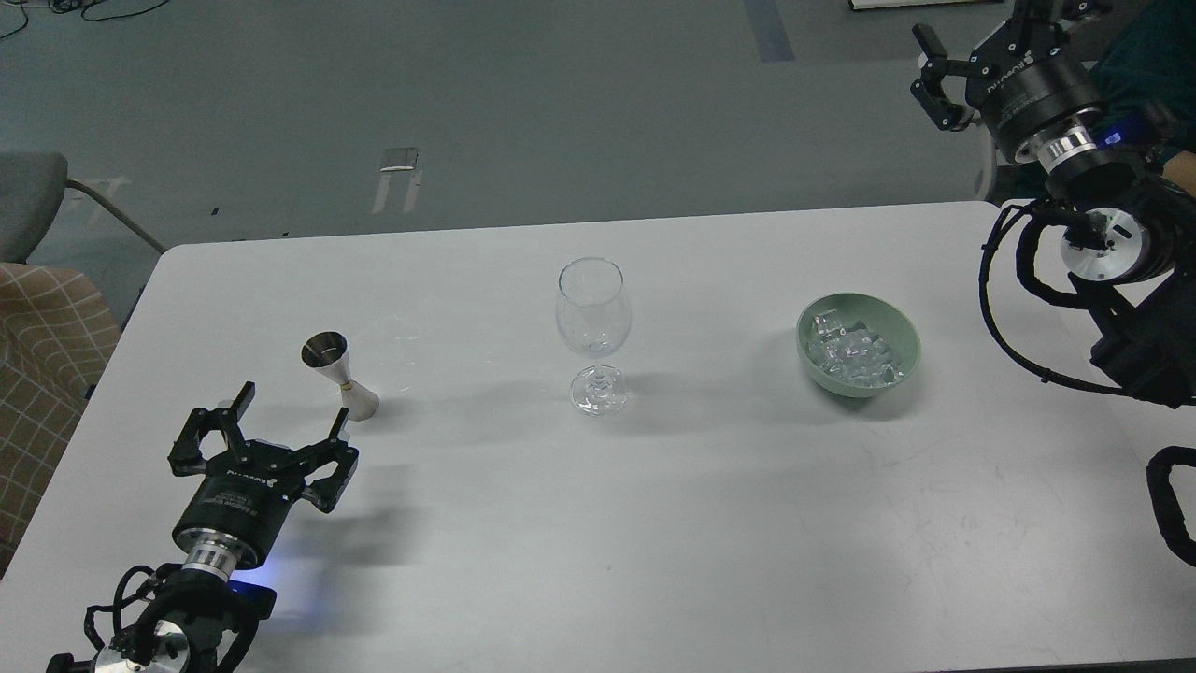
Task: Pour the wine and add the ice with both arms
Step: 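Lower the left gripper toward the silver jigger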
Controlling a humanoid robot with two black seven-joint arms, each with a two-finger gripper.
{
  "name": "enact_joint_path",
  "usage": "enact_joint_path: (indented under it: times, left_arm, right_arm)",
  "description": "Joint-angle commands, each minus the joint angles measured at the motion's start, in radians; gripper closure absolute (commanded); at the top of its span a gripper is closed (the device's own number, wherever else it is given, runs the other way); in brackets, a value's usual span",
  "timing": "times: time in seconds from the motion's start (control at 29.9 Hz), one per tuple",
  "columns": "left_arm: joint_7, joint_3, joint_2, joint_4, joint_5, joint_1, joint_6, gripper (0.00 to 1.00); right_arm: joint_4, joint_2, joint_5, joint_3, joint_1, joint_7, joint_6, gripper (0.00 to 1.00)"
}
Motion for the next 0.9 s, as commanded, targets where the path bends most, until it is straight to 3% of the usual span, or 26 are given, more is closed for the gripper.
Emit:
enact_joint_path:
  times: [0.0, 0.87]
  left_arm:
    - [0.014, 0.013, 0.000, 0.011, -0.003, -0.004, 0.006, 0.02]
    - [-0.003, 0.007, 0.000, 0.255, -0.017, -0.202, 0.001, 0.02]
  right_arm:
    - [0.000, -0.002, 0.000, 0.000, 0.000, 0.000, 0.000, 0.00]
    - [-0.005, -0.002, 0.000, -0.001, -0.008, 0.000, -0.009, 0.00]
